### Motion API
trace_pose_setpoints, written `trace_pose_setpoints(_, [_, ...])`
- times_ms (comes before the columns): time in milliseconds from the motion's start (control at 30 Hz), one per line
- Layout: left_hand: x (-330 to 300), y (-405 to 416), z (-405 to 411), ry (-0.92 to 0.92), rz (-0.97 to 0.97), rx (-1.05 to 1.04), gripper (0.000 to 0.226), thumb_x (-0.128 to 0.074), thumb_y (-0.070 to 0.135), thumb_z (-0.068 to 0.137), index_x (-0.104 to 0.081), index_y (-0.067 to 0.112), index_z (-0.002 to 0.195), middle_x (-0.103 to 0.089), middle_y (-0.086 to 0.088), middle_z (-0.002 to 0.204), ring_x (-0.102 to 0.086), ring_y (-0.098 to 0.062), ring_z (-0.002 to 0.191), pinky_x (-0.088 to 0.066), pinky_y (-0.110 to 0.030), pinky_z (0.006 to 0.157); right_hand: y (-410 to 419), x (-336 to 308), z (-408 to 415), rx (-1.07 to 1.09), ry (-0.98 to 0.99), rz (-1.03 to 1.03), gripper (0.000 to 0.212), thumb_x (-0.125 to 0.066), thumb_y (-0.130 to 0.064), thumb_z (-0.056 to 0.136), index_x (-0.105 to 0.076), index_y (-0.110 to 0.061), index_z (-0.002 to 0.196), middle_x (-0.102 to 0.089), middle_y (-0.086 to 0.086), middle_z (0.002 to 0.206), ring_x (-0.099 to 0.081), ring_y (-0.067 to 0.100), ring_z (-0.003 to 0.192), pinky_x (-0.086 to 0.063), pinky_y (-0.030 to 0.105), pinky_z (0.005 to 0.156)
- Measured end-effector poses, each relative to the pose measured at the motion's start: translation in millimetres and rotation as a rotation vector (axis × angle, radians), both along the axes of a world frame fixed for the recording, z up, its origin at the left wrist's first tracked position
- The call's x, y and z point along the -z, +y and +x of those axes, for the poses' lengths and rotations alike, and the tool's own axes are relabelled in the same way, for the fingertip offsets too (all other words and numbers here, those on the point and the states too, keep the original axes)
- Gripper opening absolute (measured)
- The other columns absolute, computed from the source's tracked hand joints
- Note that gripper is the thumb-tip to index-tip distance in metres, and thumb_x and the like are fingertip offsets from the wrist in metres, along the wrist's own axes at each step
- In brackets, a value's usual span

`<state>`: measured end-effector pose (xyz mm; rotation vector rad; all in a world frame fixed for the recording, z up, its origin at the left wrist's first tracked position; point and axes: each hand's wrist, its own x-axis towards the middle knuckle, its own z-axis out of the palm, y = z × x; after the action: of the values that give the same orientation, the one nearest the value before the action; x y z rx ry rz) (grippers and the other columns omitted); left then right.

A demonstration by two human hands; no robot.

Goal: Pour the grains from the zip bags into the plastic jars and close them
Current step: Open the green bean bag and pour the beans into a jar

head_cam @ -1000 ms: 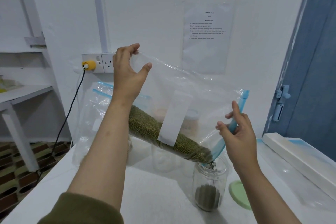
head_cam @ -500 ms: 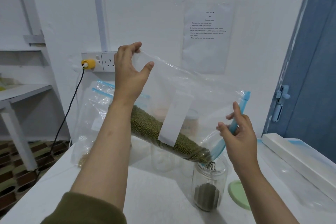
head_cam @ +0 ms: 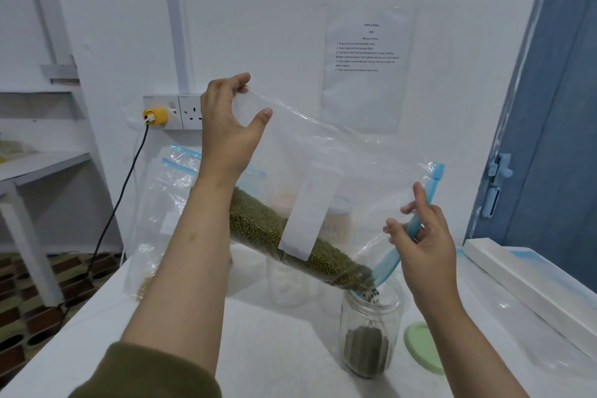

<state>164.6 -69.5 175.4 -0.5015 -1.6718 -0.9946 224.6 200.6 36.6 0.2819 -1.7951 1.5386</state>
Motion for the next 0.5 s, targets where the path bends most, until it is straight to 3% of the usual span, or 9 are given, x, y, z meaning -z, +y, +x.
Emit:
trace_pose_setpoints(100, [0.9,0.4,1.2,-0.007,0.010,0.008,0.050,-0.073,0.021,0.085,-0.054,0.015,0.131,-0.043,0.022,0.110,-0.046,-0.013,0.117,-0.034,-0.013,0.101,0.2,0.2,0.3,0.010,-0.006,0.011,0.066,-0.063,-0.011,0.095,-0.037,-0.040,0.148,-0.051,-0.009,0.103,-0.061,0.032,0.093,-0.055,0.035,0.090])
trace_pose_setpoints(233, [0.6,0.5,1.9,-0.005,0.006,0.008,0.050,-0.074,0.021,0.085,-0.054,0.015,0.130,-0.044,0.019,0.111,-0.047,-0.013,0.117,-0.033,-0.011,0.101,-0.8,-0.1,1.1,0.002,-0.001,0.010,0.066,-0.063,-0.011,0.094,-0.037,-0.046,0.144,-0.051,-0.008,0.103,-0.061,0.033,0.093,-0.055,0.047,0.092])
trace_pose_setpoints(500, [-1.7,2.2,5.7,-0.028,0.003,0.005,0.050,-0.074,0.021,0.086,-0.054,0.016,0.131,-0.044,0.018,0.111,-0.046,-0.012,0.118,-0.033,-0.010,0.101,-0.6,-0.3,1.7,0.027,-0.004,0.019,0.065,-0.063,-0.011,0.094,-0.037,-0.046,0.143,-0.051,-0.011,0.101,-0.060,0.031,0.092,-0.055,0.044,0.090])
